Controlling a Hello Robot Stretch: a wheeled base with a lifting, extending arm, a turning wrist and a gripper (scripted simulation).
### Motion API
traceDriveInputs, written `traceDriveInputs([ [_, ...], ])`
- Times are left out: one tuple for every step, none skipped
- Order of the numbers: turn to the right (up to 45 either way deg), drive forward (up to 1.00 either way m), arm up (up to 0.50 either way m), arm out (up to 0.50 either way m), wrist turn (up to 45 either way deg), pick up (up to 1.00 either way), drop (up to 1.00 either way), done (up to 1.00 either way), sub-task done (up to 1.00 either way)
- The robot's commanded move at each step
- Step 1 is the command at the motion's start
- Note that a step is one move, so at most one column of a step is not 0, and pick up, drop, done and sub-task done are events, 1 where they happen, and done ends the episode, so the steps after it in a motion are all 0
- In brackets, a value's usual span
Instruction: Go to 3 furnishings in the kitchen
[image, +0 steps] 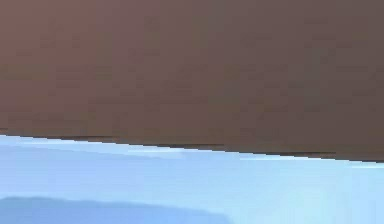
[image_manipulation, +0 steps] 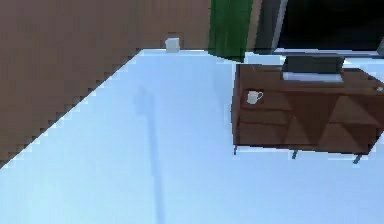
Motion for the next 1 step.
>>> traceDriveInputs([
  [0.0, 0.3, 0.0, 0.0, 0.0, 0.0, 0.0, 0.0, 0.0],
])
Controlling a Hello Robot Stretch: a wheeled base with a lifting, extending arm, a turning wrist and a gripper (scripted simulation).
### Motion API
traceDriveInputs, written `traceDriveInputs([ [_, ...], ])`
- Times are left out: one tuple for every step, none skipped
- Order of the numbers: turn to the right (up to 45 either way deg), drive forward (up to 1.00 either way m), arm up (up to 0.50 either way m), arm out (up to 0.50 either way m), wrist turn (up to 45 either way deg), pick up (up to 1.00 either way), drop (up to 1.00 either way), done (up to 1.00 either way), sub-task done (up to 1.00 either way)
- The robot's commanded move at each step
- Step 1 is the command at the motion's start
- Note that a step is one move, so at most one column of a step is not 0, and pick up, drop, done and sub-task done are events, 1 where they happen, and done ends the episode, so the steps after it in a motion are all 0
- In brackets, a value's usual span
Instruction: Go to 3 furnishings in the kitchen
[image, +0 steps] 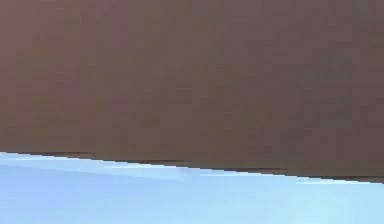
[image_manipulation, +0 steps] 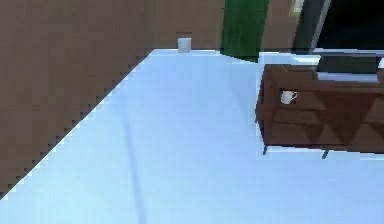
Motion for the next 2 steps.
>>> traceDriveInputs([
  [-15.0, 0.0, 0.0, 0.0, 0.0, 0.0, 0.0, 0.0, 0.0],
  [0.0, 0.65, 0.0, 0.0, 0.0, 0.0, 0.0, 0.0, 0.0],
])
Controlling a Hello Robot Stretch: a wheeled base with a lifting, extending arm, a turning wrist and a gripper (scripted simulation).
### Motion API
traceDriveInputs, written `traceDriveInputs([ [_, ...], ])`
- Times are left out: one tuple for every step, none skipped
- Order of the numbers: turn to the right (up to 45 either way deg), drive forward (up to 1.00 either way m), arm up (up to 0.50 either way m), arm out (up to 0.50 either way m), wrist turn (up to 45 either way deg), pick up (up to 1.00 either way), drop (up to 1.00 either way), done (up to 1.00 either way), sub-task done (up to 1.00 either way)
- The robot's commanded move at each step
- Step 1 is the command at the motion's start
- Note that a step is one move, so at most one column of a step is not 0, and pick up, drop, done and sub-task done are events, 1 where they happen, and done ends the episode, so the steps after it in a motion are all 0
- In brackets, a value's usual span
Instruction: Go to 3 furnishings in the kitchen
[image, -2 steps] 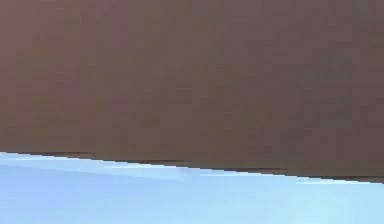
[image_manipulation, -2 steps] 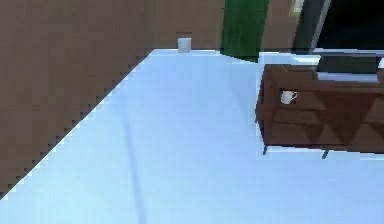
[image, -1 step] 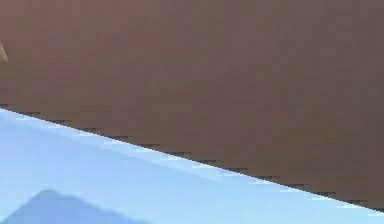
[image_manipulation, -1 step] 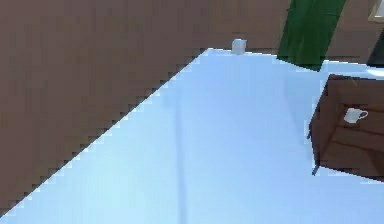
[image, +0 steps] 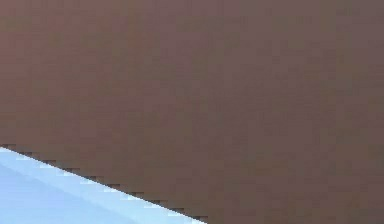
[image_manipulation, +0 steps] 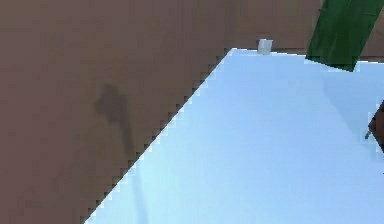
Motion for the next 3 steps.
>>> traceDriveInputs([
  [-15.0, 0.0, 0.0, 0.0, 0.0, 0.0, 0.0, 0.0, 0.0],
  [0.0, 0.1, 0.0, 0.0, 0.0, 0.0, 0.0, 0.0, 0.0],
  [-45.0, 0.0, 0.0, 0.0, 0.0, 0.0, 0.0, 0.0, 0.0],
])
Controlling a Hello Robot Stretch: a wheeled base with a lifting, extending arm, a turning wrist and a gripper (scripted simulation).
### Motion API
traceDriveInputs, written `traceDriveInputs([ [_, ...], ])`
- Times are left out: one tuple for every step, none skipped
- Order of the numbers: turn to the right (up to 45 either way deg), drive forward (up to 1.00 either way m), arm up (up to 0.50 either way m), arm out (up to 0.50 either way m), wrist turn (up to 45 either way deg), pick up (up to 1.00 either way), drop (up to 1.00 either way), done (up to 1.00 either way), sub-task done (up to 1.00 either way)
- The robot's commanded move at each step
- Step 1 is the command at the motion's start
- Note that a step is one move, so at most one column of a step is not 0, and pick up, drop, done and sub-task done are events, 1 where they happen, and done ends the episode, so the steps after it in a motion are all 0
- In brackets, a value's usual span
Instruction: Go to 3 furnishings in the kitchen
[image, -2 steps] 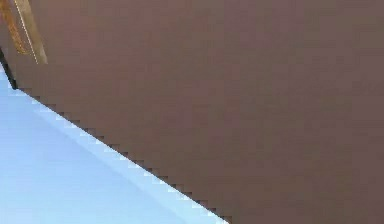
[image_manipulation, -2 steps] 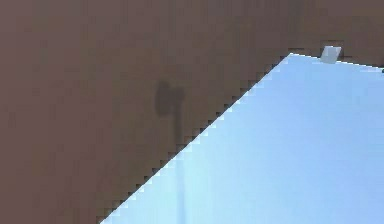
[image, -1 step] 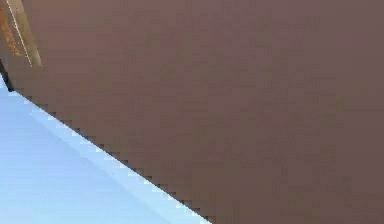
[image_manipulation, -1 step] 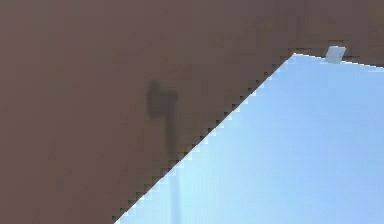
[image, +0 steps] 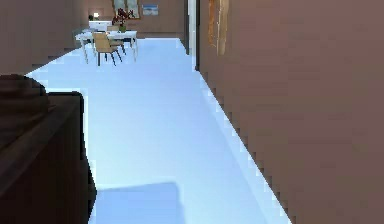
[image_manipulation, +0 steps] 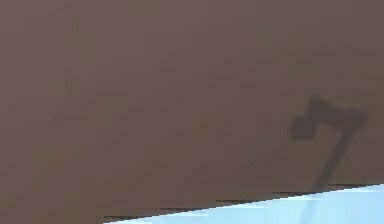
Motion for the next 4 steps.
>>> traceDriveInputs([
  [-3.0, 0.0, 0.0, 0.0, 0.0, 0.0, 0.0, 0.0, 0.0],
  [0.0, 1.0, 0.0, 0.0, 0.0, 0.0, 0.0, 0.0, 0.0],
  [-3.0, 0.0, 0.0, 0.0, 0.0, 0.0, 0.0, 0.0, 0.0],
  [0.0, 1.0, 0.0, 0.0, 0.0, 0.0, 0.0, 0.0, 0.0],
])
